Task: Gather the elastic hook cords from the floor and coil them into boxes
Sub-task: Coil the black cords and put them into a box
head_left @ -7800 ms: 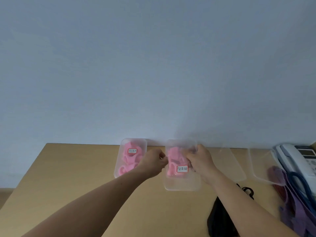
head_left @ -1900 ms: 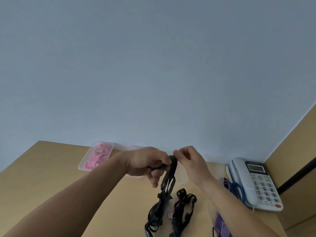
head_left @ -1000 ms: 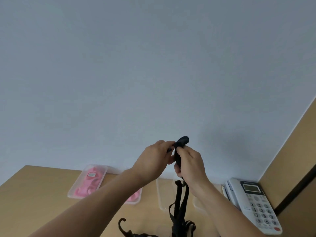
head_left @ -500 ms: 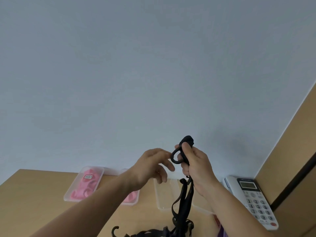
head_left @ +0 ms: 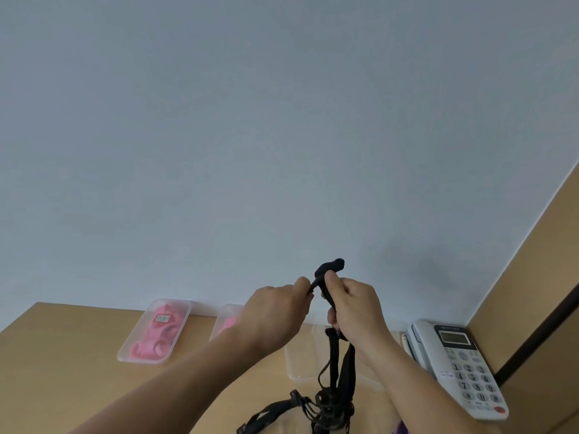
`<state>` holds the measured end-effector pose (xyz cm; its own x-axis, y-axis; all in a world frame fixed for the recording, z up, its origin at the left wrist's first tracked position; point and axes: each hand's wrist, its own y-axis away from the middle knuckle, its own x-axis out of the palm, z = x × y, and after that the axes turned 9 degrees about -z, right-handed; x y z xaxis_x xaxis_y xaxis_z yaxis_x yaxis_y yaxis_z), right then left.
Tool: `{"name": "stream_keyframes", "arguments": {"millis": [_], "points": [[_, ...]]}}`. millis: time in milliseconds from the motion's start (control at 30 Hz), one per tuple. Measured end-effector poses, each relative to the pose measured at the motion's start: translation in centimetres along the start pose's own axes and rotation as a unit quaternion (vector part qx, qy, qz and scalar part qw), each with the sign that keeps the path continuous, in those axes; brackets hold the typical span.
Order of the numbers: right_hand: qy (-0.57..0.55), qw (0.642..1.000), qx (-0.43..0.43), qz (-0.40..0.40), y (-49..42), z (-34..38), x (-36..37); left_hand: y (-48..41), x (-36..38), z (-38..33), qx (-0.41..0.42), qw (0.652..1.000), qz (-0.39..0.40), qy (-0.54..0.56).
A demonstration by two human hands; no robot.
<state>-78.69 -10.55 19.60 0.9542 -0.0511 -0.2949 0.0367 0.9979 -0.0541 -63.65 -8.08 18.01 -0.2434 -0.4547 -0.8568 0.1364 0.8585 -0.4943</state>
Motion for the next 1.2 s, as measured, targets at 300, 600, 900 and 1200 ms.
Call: {"name": "stream_keyframes", "arguments": {"millis": [300,600,900,1200], "points": [[-0.177,0.983,0.044,0.027,0.2,-0.4,-0.4,0.3,0.2,-0.2,-0.127,0.94,-0.05,0.312],[-0.203,0.975,0.05,0.076,0.2,-0.8,-0.8,-0.6,-1.8,0.5,-0.2,0.787,0.128,0.57],[-0.104,0.99,0.082,0.047,0.8,-0.9,-0.4,0.1,0.2,-0.3,-0.008,0.999,-0.017,0.05],[-0.131,0.986,0.106,0.017,1.2,-0.9,-0.4,0.8,-0.1,-1.0,0.083,0.989,-0.102,0.066]]}}
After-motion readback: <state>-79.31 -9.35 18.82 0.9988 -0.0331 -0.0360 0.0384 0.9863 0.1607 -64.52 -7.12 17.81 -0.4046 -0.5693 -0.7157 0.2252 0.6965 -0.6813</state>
